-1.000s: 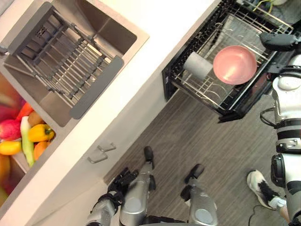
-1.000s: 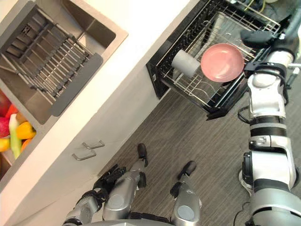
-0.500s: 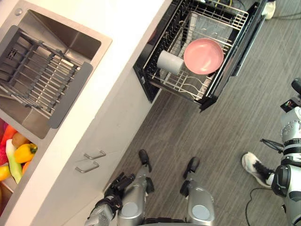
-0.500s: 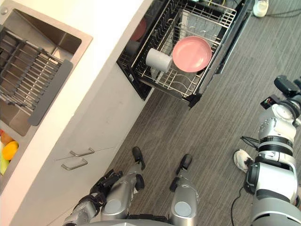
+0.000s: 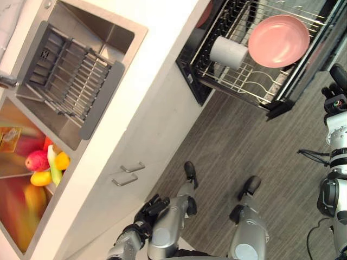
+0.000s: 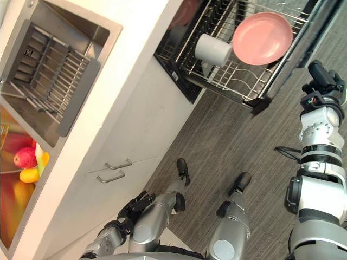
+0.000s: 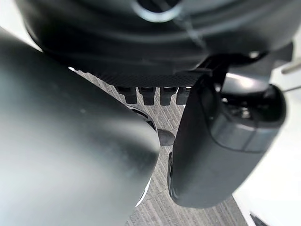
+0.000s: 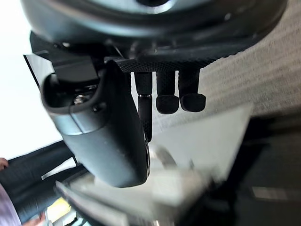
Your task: Walk over to the sink, pick up the cup, carry it to the dishwasher, place the cup inside the dishwasher, then close the dishwasher door
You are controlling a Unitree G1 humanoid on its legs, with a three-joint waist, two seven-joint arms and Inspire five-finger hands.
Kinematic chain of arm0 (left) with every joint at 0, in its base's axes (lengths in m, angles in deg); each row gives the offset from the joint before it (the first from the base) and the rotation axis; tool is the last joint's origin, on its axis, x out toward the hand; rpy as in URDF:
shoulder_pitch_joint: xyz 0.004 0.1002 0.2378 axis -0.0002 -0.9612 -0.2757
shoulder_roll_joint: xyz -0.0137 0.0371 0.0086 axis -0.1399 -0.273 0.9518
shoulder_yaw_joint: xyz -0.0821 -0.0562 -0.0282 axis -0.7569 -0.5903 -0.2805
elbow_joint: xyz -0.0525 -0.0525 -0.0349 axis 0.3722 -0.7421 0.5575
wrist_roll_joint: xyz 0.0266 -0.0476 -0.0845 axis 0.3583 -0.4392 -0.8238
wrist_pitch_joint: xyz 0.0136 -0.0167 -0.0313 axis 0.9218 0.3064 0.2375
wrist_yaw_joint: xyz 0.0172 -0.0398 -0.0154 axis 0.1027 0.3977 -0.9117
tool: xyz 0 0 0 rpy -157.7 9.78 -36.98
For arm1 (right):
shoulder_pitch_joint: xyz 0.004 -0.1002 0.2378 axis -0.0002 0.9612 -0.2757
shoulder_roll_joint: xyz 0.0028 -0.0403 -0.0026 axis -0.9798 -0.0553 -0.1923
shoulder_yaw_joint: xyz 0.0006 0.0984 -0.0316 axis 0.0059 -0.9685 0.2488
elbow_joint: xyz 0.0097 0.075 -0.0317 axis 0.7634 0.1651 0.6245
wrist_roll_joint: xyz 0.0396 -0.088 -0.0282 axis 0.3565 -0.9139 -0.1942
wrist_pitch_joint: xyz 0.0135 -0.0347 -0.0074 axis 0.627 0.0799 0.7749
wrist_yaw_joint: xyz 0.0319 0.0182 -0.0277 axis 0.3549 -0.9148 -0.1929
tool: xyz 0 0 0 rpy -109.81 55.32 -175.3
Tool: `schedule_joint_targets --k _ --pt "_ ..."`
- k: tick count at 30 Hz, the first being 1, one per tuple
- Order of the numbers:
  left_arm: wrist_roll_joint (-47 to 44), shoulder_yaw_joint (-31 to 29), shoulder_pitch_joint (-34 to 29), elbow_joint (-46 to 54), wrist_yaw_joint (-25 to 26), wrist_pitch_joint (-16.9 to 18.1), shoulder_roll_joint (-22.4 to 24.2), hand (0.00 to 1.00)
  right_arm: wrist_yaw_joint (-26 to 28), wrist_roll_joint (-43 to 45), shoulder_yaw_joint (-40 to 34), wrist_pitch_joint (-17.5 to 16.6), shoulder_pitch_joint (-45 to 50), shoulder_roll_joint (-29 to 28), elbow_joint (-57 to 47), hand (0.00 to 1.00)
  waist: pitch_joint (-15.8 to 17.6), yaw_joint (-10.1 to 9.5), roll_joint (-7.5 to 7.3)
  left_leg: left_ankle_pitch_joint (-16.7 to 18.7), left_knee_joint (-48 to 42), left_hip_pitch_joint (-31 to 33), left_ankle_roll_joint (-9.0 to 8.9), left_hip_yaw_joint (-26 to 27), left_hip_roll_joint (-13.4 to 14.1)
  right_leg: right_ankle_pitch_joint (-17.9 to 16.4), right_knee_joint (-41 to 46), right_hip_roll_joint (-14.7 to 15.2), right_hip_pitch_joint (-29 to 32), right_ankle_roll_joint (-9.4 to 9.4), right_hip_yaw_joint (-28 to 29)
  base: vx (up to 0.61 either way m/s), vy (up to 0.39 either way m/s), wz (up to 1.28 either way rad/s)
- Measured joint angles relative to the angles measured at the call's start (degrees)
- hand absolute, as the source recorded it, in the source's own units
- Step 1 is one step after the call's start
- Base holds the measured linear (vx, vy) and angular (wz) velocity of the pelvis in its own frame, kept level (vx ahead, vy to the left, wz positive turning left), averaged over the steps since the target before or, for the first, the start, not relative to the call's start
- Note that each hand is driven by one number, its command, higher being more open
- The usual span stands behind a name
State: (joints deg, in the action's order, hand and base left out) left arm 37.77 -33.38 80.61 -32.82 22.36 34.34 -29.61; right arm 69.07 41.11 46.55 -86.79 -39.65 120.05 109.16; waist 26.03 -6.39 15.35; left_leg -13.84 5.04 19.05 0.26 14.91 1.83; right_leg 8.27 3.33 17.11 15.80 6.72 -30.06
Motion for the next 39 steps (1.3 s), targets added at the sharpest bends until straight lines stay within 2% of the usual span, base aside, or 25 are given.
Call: schedule_joint_targets --k 4,10,12,17,22,23,29,30,39 --pt "-0.51 0.17 0.01 -0.06 0.05 -0.03 0.19 1.0 -0.93 -0.54 0.53 0.45 -1.88 0.54 0.28 0.0 -0.12 -0.06 0.17 -0.05 -0.01 0.63 0.07 -2.67 -1.66 -0.33 1.5 1.9 0.79 0.74 -0.4 0.03 0.049 0.16" --pt "-0.46 2.21 0.0 -0.51 0.4 0.42 0.63 1.0 -2.33 -5.05 4.46 1.39 -6.82 1.83 4.81 0.0 -1.47 -1.2 2.01 -0.33 -0.02 0.86 0.33 -9.07 -3.28 -2.88 5.62 4.14 0.04 1.69 -3.82 0.03 -0.001 0.33" --pt "-0.47 2.21 0.0 -0.45 0.29 1.01 1.17 1.0 -3.37 -6.81 5.69 1.47 -8.64 2.14 6.22 0.0 -1.77 -2.71 2.41 -0.44 -0.03 1.01 0.14 -11.17 -3.59 -5.0 8.56 5.16 -0.15 1.82 -5.64 0.04 -0.045 0.45" --pt "-0.51 2.25 -0.06 -0.45 -1.81 1.4 1.4 1.0 -4.27 -9.06 11.68 1.86 -14.79 2.12 10.19 0.0 -2.16 -4.66 2.92 -1.23 -0.06 1.04 0.45 -15.5 -4.79 -9.77 15.04 8.03 -1.01 2.28 -9.78 0.06 -0.071 0.49" --pt "-1.61 2.28 -0.11 -0.13 -4.0 1.49 1.44 1.0 -4.56 -10.93 16.77 2.45 -20.31 0.8 12.2 0.0 -2.35 -7.22 3.18 -1.25 -0.14 0.8 0.4 -17.81 -5.45 -12.73 17.72 9.3 -2.75 2.51 -13.03 0.07 -0.113 0.35" --pt "-1.64 2.27 -0.21 -0.11 -4.03 1.54 1.41 1.0 -5.88 -11.13 16.42 2.28 -20.9 0.9 14.13 0.0 -2.35 -7.25 3.17 -1.24 -0.17 0.43 0.39 -18.24 -5.52 -12.91 17.8 9.32 -3.49 2.31 -13.63 0.05 -0.094 0.24" --pt "-1.6 2.31 -0.59 -0.18 -5.08 2.31 1.35 1.0 -5.87 -13.05 18.71 3.42 -21.67 1.63 14.82 0.0 -2.41 -7.27 3.25 -0.69 -1.21 0.76 -0.29 -19.03 -5.87 -13.25 17.73 9.29 -4.19 2.66 -14.3 -0.03 -0.064 0.05" --pt "-1.59 2.31 -0.77 -0.16 -5.23 2.64 1.35 1.0 -5.87 -13.48 18.73 3.57 -21.74 1.62 14.82 1.0 -2.42 -7.28 3.26 -0.56 -1.29 0.83 -0.43 -19.16 -5.82 -13.32 17.69 9.14 -4.19 2.52 -14.34 -0.06 -0.074 0.02" --pt "-1.61 2.3 -1.13 -0.32 -6.02 3.76 1.35 1.0 -5.89 -19.58 20.09 3.61 -22.3 0.89 14.8 1.0 -2.38 -7.2 3.2 -0.47 -1.52 0.73 -0.55 -19.19 -4.82 -13.41 17.53 8.38 -4.5 2.36 -14.54 -0.04 -0.084 0.0"
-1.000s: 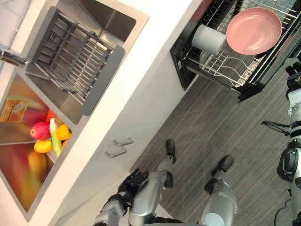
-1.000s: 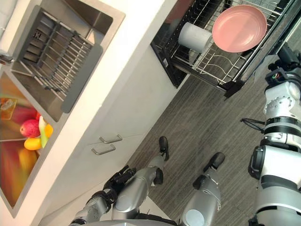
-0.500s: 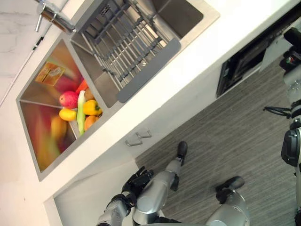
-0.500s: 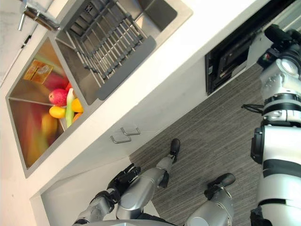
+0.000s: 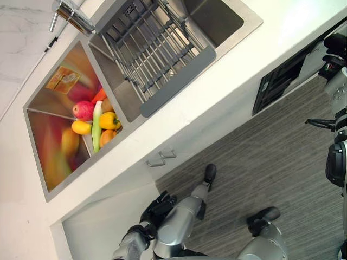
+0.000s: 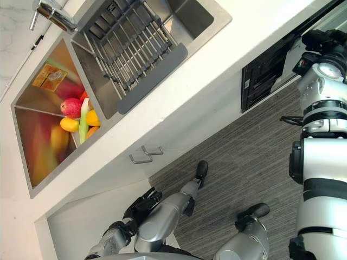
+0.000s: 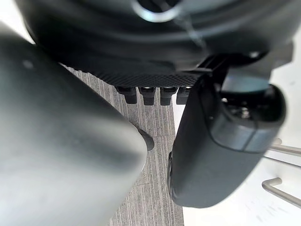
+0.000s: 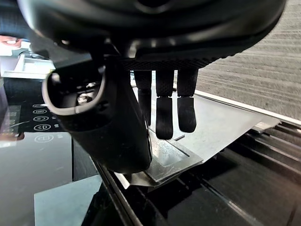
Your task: Walk over to the sink, pick up the cup, carry it to the dishwasher, place the cup inside the dishwasher, then close the dishwasher door
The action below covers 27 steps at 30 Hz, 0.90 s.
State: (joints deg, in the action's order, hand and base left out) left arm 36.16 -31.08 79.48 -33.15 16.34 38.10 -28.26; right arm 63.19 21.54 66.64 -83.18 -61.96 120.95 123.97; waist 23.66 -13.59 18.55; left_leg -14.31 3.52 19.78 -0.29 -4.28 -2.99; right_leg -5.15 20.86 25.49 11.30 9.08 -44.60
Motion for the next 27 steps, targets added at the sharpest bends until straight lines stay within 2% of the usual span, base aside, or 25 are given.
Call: schedule_joint_targets --k 2,4,6,9,11,12,13,14,18,20,21,22,23,25,26,27 --pt "-0.03 -0.07 -0.03 -0.31 -0.02 0.12 -0.05 1.0 -0.01 -0.4 -1.34 -0.18 0.93 -0.78 -0.7 1.0 0.08 0.48 -0.11 0.09 0.0 -0.49 -0.12 0.08 0.19 0.01 -0.25 -0.25 -0.51 -0.03 0.04 -0.04 -0.081 -0.04" --pt "-0.08 -0.15 -0.03 -0.96 -0.2 0.98 -0.04 1.0 0.0 -3.3 -4.62 -1.51 6.02 -2.27 -5.87 1.0 0.36 0.88 -0.48 0.28 0.01 -1.28 -0.25 0.24 0.45 0.04 -0.73 -0.66 -1.41 -0.06 0.13 -0.03 -0.088 -0.08" --pt "-0.17 -0.5 -0.21 -1.45 -0.25 1.9 -0.24 1.0 0.42 -5.06 -7.92 -3.33 12.29 -5.19 -12.11 1.0 1.08 1.84 -1.45 0.8 0.01 -2.4 -0.64 0.57 0.94 0.04 -1.21 -1.25 -2.35 -0.11 0.44 -0.03 -0.095 -0.14" --pt "-2.27 -2.63 -0.75 -1.59 -1.56 2.98 -1.02 1.0 1.47 -8.98 -11.8 -6.8 24.69 -11.33 -22.86 1.0 3.27 3.43 -4.46 1.47 0.34 -4.75 -1.08 2.06 2.02 0.05 -2.03 -2.39 -3.8 -0.41 1.88 -0.04 -0.115 -0.26" --pt "-2.35 -4.31 -0.8 -2.11 -2.61 4.01 -1.81 1.0 2.52 -11.46 -12.19 -9.52 35.16 -16.88 -28.0 1.0 4.24 4.96 -7.11 1.68 1.35 -6.44 -1.29 3.2 2.57 -0.01 -2.5 -3.01 -4.36 -0.53 3.42 -0.04 -0.099 -0.29" --pt "-2.35 -5.54 -0.8 -2.6 -2.7 4.62 -2.07 1.0 3.26 -11.46 -12.22 -10.4 40.46 -20.08 -27.9 1.0 4.53 6.0 -9.12 1.88 1.41 -6.76 -1.45 3.67 2.72 0.05 -2.97 -3.28 -4.49 -0.59 3.91 -0.04 -0.108 -0.28" --pt "-2.38 -6.96 -0.8 -3.79 -3.2 5.52 -2.63 1.0 4.86 -11.22 -13.58 -10.78 46.47 -24.58 -25.41 1.0 4.57 7.19 -11.2 2.17 1.4 -7.25 -1.69 3.96 3.13 0.53 -4.01 -4.03 -5.14 -0.9 4.3 -0.03 -0.107 -0.22" --pt "-2.41 -7.52 -0.8 -4.19 -3.58 5.67 -2.88 1.0 5.5 -10.77 -14.09 -10.84 48.5 -26.18 -23.26 1.0 4.57 7.45 -12.11 2.34 1.4 -7.5 -1.78 4.2 3.39 0.78 -4.54 -4.43 -5.36 -1.01 4.53 -0.03 -0.095 -0.22" --pt "-2.56 -10.8 -0.76 -6.07 -6.08 6.56 -5.27 1.0 10.91 -8.2 -20.79 -11.41 58.87 -34.4 -6.72 1.0 4.25 8.36 -17.38 3.71 1.75 -9.18 -2.56 4.88 4.53 1.94 -7.15 -6.43 -7.37 -1.35 5.59 -0.05 -0.084 -0.15" --pt "-2.03 -12.18 -0.77 -7.17 -6.28 6.42 -6.12 1.0 12.82 -8.25 -22.14 -11.4 63.9 -36.7 -3.44 1.0 3.96 8.9 -19.04 4.53 1.8 -9.97 -2.13 4.1 5.12 2.87 -7.03 -7.11 -8.67 -2.31 5.65 -0.07 -0.051 0.16" --pt "-1.08 -13.44 -0.79 -8.37 -6.1 6.21 -6.29 1.0 14.07 -8.43 -22.43 -10.98 67.17 -38.0 -2.62 1.0 3.64 10.07 -19.19 4.72 1.8 -10.92 -2.07 2.84 6.34 4.81 -5.21 -8.04 -9.51 -4.39 6.03 -0.05 -0.03 0.31" --pt "-0.88 -13.78 -0.79 -8.51 -6.04 6.08 -6.29 1.0 14.31 -8.45 -22.43 -10.75 67.68 -38.22 -2.62 1.0 3.55 10.22 -19.15 4.74 1.79 -11.07 -2.07 2.67 6.63 5.25 -4.59 -8.15 -9.5 -4.53 6.14 -0.03 0.015 0.42" --pt "0.11 -14.38 -0.8 -8.82 -5.53 5.39 -6.89 1.0 15.5 -8.64 -22.45 -9.81 69.65 -39.49 -2.72 1.0 3.3 10.46 -19.27 4.74 1.78 -12.26 -2.07 2.02 8.06 7.87 -0.76 -8.61 -9.49 -5.17 7.07 0.01 0.034 0.35" --pt "1.45 -14.31 -0.96 -9.05 -4.67 4.4 -7.65 1.0 16.26 -8.71 -23.49 -8.91 70.97 -40.44 -3.51 1.0 1.94 10.46 -19.78 4.75 1.77 -13.08 -2.06 1.5 8.98 9.82 2.88 -8.73 -9.09 -6.44 8.75 0.04 0.034 0.45" --pt "2.4 -14.26 -1.12 -9.41 -4.22 3.0 -8.36 1.0 16.3 -9.67 -23.48 -8.57 71.98 -41.22 -3.9 1.0 0.46 10.54 -20.33 4.74 1.77 -14.04 -1.98 0.08 9.25 10.11 4.37 -9.62 -8.94 -6.36 12.57 0.09 -0.031 0.67" --pt "2.97 -14.28 -1.11 -10.28 -3.63 1.88 -9.16 1.0 16.25 -10.71 -23.41 -8.47 72.55 -42.57 -4.28 1.0 -1.19 10.67 -20.34 4.67 1.73 -14.15 -1.87 -2.15 10.09 5.95 2.36 -13.5 -9.51 -4.75 17.91 0.09 -0.081 0.73"
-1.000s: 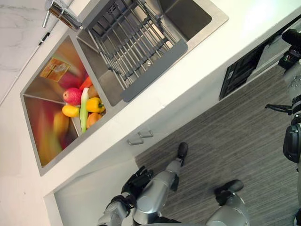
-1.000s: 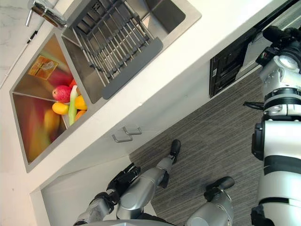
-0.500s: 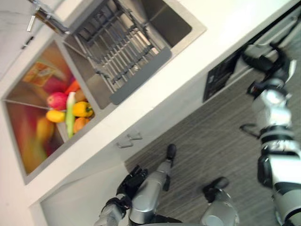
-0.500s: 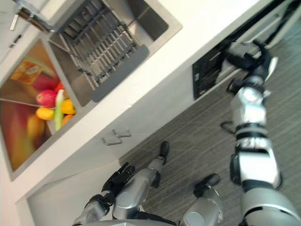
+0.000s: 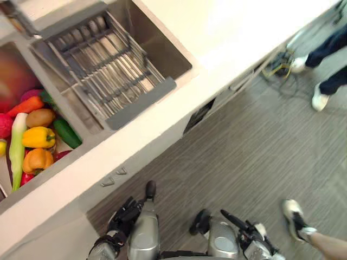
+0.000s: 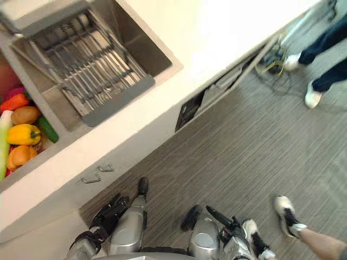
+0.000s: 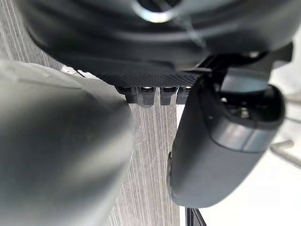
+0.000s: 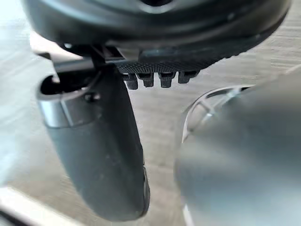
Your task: Walk over to the sink, pick up the cup, carry it to the dishwasher, place the cup inside the dishwasher, then close the dishwasher door
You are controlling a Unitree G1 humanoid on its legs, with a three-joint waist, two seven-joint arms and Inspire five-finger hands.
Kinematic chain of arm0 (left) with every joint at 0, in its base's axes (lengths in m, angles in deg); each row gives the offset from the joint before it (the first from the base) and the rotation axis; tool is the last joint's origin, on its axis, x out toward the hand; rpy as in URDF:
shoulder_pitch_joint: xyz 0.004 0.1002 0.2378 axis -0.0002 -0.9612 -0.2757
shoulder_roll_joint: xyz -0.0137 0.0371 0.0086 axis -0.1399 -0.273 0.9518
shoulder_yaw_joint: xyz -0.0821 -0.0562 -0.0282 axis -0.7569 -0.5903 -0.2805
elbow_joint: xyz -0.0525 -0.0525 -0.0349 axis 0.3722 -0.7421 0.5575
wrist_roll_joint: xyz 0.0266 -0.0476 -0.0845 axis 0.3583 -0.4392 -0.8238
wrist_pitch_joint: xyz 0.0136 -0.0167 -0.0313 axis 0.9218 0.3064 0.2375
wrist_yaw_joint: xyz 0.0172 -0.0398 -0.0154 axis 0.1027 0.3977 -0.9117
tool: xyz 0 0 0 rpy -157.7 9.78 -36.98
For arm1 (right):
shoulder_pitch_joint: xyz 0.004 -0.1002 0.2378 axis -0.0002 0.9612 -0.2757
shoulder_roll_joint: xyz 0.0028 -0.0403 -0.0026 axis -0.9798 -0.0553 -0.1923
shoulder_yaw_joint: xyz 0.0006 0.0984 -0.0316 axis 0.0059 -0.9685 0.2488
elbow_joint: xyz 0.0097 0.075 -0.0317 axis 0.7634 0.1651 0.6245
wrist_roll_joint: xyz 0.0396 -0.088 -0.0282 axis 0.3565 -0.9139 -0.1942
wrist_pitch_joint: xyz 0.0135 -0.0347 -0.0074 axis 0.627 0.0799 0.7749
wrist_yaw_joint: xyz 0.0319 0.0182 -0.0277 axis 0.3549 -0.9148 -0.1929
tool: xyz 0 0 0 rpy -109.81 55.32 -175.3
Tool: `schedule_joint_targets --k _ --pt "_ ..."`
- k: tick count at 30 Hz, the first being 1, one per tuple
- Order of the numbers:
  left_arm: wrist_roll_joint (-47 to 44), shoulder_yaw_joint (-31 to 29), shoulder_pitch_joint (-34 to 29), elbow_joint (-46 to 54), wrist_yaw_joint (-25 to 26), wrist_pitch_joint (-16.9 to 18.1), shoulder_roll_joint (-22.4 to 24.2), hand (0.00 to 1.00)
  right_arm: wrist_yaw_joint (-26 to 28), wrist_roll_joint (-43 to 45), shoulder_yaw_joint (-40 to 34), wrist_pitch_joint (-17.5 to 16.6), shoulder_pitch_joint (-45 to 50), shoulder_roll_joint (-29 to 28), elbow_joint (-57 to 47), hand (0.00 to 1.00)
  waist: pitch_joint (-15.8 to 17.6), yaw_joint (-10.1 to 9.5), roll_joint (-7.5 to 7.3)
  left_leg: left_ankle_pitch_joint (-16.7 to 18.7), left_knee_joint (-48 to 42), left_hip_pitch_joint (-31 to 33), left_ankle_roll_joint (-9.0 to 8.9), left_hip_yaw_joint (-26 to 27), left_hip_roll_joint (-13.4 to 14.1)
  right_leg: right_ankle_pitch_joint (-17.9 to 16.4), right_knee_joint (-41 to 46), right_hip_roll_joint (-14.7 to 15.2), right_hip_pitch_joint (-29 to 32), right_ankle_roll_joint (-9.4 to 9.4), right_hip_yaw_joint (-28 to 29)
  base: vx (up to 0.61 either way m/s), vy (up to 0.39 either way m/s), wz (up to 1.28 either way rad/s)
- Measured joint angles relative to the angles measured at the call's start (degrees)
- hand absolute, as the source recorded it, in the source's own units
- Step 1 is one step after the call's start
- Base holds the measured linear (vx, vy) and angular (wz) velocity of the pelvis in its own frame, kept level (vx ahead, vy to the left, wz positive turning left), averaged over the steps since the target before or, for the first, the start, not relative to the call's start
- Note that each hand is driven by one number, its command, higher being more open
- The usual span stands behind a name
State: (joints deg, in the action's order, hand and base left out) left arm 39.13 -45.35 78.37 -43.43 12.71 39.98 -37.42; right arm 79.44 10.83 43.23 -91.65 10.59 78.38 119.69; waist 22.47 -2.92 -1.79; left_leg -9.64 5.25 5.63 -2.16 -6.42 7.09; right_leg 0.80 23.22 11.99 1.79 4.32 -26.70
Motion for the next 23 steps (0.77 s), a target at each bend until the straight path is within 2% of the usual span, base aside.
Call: schedule_joint_targets --k 2,3,4,5,6,7,8,9,10,11,12,13,15,18,23 --pt "0.66 -0.07 0.1 -0.55 0.69 -1.04 -0.02 1.0 0.14 -0.65 1.34 -0.12 0.49 -1.07 -0.99 1.0 -1.46 0.68 -0.59 -0.01 -0.01 -0.02 0.01 -3.17 -0.29 -6.21 -7.51 -5.73 -1.94 -0.22 5.51 0.03 -0.149 0.81" --pt "0.73 -0.69 0.09 -0.58 1.15 -1.64 0.2 1.0 0.25 -0.68 1.47 -0.28 0.67 -1.61 -1.56 1.0 -2.51 0.74 -1.87 0.03 0.02 0.19 0.01 -4.43 -2.07 -9.19 -14.62 -8.0 -3.03 -0.44 8.6 0.0 -0.206 0.87" --pt "1.27 -1.87 -0.05 -0.67 1.11 -2.5 -0.04 1.0 0.15 -1.38 1.34 -0.51 0.78 -2.11 -1.64 1.0 -3.93 0.49 -4.42 0.27 0.03 1.02 0.29 -3.54 -5.29 -11.88 -19.7 -7.82 -3.57 -0.68 10.17 -0.01 -0.209 1.41" --pt "2.65 -3.95 1.52 -2.31 1.57 -3.12 0.65 1.0 -0.02 -2.65 0.13 -0.93 0.84 -2.39 -1.64 1.0 -4.12 2.3 -5.47 2.11 -6.41 2.93 1.62 2.09 -7.47 -8.79 -19.11 -5.54 -4.43 -0.08 8.92 -0.01 -0.113 1.4" --pt "3.2 -5.09 1.49 -2.34 1.44 -3.48 1.09 1.0 -0.15 -3.27 -0.82 -1.01 1.44 -2.41 -1.74 1.0 -4.31 2.38 -6.09 5.8 -13.87 4.48 2.83 6.29 -8.67 -8.65 -16.67 -3.79 -4.62 1.93 7.4 0.03 -0.021 1.53" --pt "3.98 -6.26 0.85 -2.74 0.98 -4.03 3.0 1.0 -0.37 -3.77 -1.84 -1.1 2.85 -1.67 -1.64 1.0 -5.12 1.99 -3.81 13.81 -23.54 3.39 3.69 10.76 -9.48 -9.77 -6.51 -2.81 -3.25 2.8 8.04 0.06 0.068 0.95" --pt "4.75 -8.14 -0.49 -3.34 1.0 -5.39 5.64 1.0 -0.17 -4.71 -1.79 -1.74 4.96 -0.93 -3.44 1.0 -7.09 2.29 0.24 19.06 -24.69 0.82 6.62 10.77 -8.66 -9.42 9.7 -3.5 3.22 4.23 12.27 0.05 0.071 0.81" --pt "5.28 -9.61 -1.27 -3.37 0.96 -6.07 6.1 1.0 0.15 -4.52 -3.12 -2.08 5.32 -1.19 -4.22 1.0 -7.55 2.45 1.29 21.62 -23.81 -0.78 7.36 10.45 -7.95 -11.65 12.57 -4.22 4.95 2.57 15.4 0.04 0.03 1.0" --pt "5.53 -14.16 -1.73 -3.6 1.28 -6.96 7.25 1.0 1.27 -6.36 -2.27 -2.89 6.25 -2.16 -4.72 1.0 -8.5 2.01 -0.27 21.09 -22.9 -2.95 6.83 7.41 -8.64 -12.03 3.22 -5.51 5.01 1.33 20.37 0.06 -0.053 0.88" --pt "5.66 -15.02 -1.91 -3.43 1.27 -6.98 7.2 1.0 1.44 -7.18 -2.21 -3.11 6.6 -2.85 -4.65 1.0 -8.79 1.48 -0.78 21.1 -22.57 -3.54 6.81 6.8 -9.1 -10.28 0.37 -5.29 5.35 0.85 21.06 0.13 -0.092 0.91" --pt "5.74 -16.44 -2.24 -3.03 1.37 -6.83 7.25 1.0 1.59 -7.9 -2.08 -3.29 6.98 -3.7 -4.63 1.0 -9.43 0.82 -2.16 21.34 -22.32 -4.65 6.48 5.8 -9.78 -6.64 -3.01 -4.96 5.32 0.49 21.64 0.14 -0.093 0.51" --pt "5.76 -17.27 -2.33 -2.83 1.48 -6.81 7.3 1.0 1.88 -8.16 -1.78 -3.38 7.19 -4.35 -4.62 1.0 -9.98 0.65 -2.95 21.56 -22.28 -5.32 6.22 5.17 -10.11 -3.2 -4.92 -4.9 5.13 0.62 21.68 0.2 -0.126 0.6" --pt "5.8 -18.79 -3.86 -2.84 2.43 -6.72 8.47 1.0 4.01 -10.39 -0.78 -3.78 7.25 -4.72 -4.77 1.0 -12.82 0.37 -2.37 21.73 -19.75 -7.89 5.18 3.0 -9.36 -1.95 -7.85 -5.32 2.57 0.39 19.77 0.26 -0.141 0.41" --pt "6.19 -20.85 -4.7 -2.98 4.03 -6.61 10.08 1.0 6.56 -12.64 0.61 -3.7 6.96 -4.15 -5.02 1.0 -14.38 0.4 -1.3 20.51 -14.41 -11.03 3.87 2.53 -8.47 -2.22 -9.82 -5.8 0.86 -0.07 18.58 0.24 -0.099 0.1" --pt "8.11 -22.5 -6.36 -2.83 4.67 -6.26 11.65 1.0 9.36 -14.34 0.42 -0.23 8.25 -2.94 -4.79 1.0 -16.54 0.88 0.8 17.15 -8.12 -14.96 3.72 2.31 -8.02 -2.59 -14.18 -5.79 -3.43 -0.56 15.45 0.12 -0.02 0.22"
